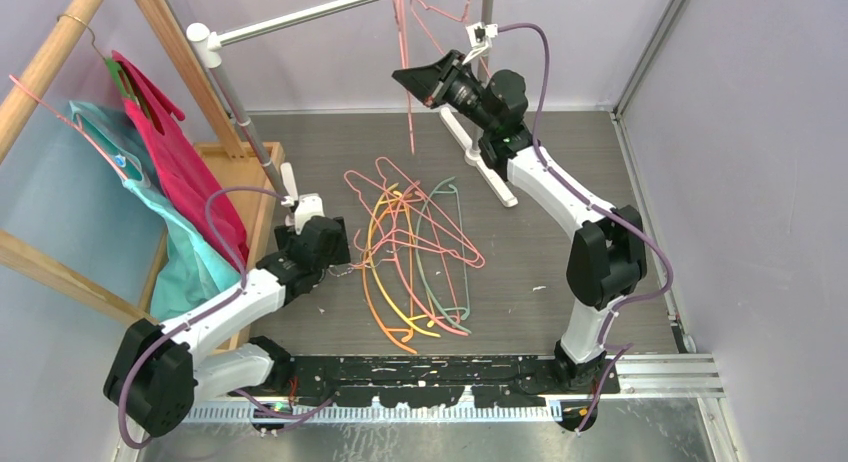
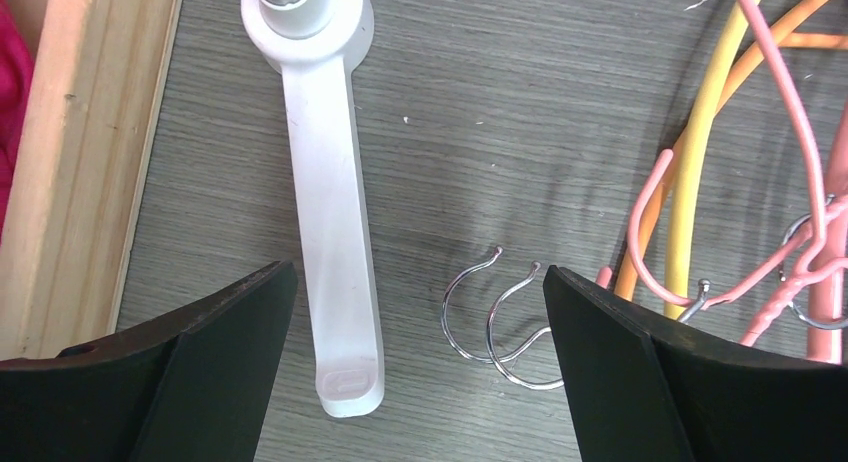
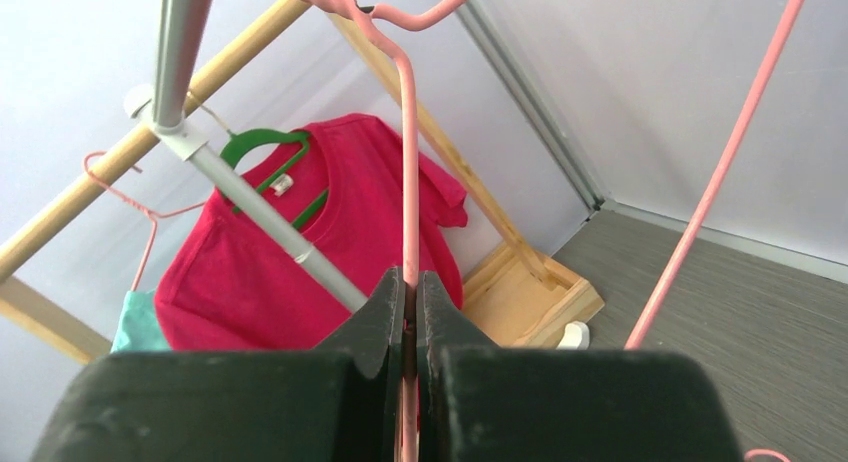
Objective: Organize the hangers
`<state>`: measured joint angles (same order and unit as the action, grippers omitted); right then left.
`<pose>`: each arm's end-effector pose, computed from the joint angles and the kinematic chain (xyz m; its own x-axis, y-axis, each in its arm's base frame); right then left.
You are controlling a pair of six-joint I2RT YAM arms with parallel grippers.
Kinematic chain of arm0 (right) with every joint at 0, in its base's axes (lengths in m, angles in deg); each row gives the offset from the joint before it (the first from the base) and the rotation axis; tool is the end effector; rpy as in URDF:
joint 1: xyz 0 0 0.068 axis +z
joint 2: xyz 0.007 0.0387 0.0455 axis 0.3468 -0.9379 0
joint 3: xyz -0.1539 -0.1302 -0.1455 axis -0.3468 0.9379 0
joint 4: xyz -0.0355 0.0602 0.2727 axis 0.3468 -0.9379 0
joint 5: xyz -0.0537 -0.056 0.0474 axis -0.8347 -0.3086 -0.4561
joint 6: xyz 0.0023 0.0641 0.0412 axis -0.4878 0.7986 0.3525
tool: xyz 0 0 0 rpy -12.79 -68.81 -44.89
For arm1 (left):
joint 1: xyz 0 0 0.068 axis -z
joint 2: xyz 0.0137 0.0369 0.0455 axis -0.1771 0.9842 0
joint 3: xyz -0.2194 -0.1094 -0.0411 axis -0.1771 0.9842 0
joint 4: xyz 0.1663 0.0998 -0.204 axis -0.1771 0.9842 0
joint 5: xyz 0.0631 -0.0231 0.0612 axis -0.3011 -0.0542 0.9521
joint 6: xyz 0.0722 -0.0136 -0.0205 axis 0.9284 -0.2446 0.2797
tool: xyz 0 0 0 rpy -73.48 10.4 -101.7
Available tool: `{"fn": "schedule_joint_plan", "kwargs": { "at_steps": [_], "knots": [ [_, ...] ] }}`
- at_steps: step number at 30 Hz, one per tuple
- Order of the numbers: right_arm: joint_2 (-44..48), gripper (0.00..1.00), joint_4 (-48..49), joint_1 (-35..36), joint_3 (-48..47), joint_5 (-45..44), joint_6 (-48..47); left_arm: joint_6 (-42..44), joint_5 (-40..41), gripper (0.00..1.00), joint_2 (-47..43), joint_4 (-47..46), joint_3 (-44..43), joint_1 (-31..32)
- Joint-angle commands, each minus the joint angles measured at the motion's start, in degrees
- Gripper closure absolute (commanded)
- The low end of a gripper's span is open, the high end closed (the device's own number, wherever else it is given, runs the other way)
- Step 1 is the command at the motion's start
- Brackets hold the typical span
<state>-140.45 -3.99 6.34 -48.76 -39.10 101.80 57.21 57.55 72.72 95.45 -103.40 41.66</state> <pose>0.4054 0.2368 0.3987 -0.3340 0.5443 -0.7695 -0.7793 0.2997 0.5503 0.2388 -0.1042 0.1497 -0.5982 -0.1127 -0.7934 -0.2083 0.9779 0.0181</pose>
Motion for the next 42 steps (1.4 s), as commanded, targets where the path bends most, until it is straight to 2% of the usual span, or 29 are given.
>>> {"fn": "schedule_joint_plan", "kwargs": {
  "at_steps": [1, 11, 14, 20, 23, 28, 31, 33, 37, 42],
  "knots": [
    [2.08, 0.99, 3.46, -1.61, 0.28, -4.64, 2.08, -0.46, 1.66, 0.02, -2.73, -0.77, -0.13, -0.35],
    [5.53, 0.99, 3.07, -5.09, 6.61, -6.84, 3.15, -0.61, 1.5, 0.02, -2.56, -0.63, -0.19, -0.35],
    [6.64, 0.96, 3.15, -5.97, 8.48, -7.34, 3.15, -0.56, 1.34, 0.02, -2.44, -0.64, -0.19, -0.35],
    [9.98, 0.67, 0.27, -6.39, 11.25, -6.89, 0.07, -0.52, 1.56, 0.02, -1.79, -0.52, -0.63, -0.35],
    [13.83, 0.47, -2.26, -6.33, 15.05, -8.58, -2.65, -0.53, 1.54, 0.02, -1.67, -0.33, -0.78, -0.35],
    [22.37, 0.38, -7.9, -6.01, 22.46, -12.08, -8.38, -0.5, 1.3, 0.02, -1.06, -0.96, -0.79, -0.4],
    [27.44, 0.32, -14.21, -4.86, 26.43, -16.48, -14.42, -0.43, 0.83, 0.02, 0.07, -1.32, -1.09, -0.46],
    [30.54, 0.32, -18.48, -3.75, 29.46, -20.5, -18.22, -0.55, 0.58, 0.02, 0.94, -1.56, -1.28, -0.43],
    [35.02, 0.31, -27.47, 1.64, 35.63, -33.34, -26.31, -0.48, 0.15, 0.02, 2.22, -2.04, -1.66, -0.43],
    [37.74, 0.31, -30.77, 7.74, 45.02, -42.94, -29.24, -0.31, 0.45, 0.02, 3.27, -1.99, -2.33, -0.45]
  ]
}}
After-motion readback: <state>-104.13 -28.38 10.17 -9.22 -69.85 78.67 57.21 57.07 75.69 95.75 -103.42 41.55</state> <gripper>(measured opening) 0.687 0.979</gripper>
